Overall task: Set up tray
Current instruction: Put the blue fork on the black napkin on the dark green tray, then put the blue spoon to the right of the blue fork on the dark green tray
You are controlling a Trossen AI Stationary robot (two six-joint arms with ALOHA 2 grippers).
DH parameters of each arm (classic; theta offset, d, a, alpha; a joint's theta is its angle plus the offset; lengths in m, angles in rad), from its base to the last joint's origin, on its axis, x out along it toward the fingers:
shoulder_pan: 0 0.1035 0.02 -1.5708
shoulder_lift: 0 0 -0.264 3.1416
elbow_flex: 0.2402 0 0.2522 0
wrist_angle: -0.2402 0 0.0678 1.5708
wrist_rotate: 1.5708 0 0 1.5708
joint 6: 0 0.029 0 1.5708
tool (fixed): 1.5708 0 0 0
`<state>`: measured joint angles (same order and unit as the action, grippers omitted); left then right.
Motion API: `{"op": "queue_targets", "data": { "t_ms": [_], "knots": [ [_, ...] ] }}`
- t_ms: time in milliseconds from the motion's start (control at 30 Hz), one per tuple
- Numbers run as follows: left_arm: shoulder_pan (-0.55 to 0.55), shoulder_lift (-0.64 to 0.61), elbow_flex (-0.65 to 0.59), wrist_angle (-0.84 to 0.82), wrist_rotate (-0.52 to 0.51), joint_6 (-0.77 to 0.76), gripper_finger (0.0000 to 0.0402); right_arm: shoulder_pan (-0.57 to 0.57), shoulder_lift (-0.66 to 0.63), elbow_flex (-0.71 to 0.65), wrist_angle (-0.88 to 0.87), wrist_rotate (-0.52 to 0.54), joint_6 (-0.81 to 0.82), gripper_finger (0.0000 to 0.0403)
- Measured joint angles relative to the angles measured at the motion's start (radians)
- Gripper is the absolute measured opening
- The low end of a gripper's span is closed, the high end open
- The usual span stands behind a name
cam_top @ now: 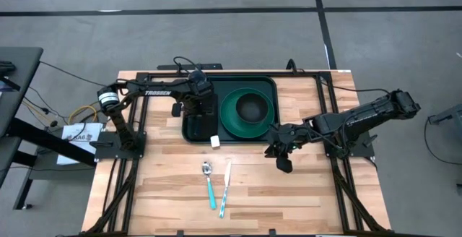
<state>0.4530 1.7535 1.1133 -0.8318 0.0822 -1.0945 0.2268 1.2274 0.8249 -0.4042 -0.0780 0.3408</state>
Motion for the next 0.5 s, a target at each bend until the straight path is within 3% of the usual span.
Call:
{"op": "queue_targets", "data": {
  "t_ms": [367, 500],
  "knots": [
    [-0.016, 0.000, 0.000, -0.008, 0.003, 0.016, 0.0083, 0.000, 0.000, 0.000, 0.000, 0.000, 0.000, 0.0064],
    [-0.017, 0.000, 0.000, -0.008, 0.047, 0.049, 0.0094, 0.000, 0.000, 0.000, 0.000, 0.000, 0.000, 0.0064]
  ]
}}
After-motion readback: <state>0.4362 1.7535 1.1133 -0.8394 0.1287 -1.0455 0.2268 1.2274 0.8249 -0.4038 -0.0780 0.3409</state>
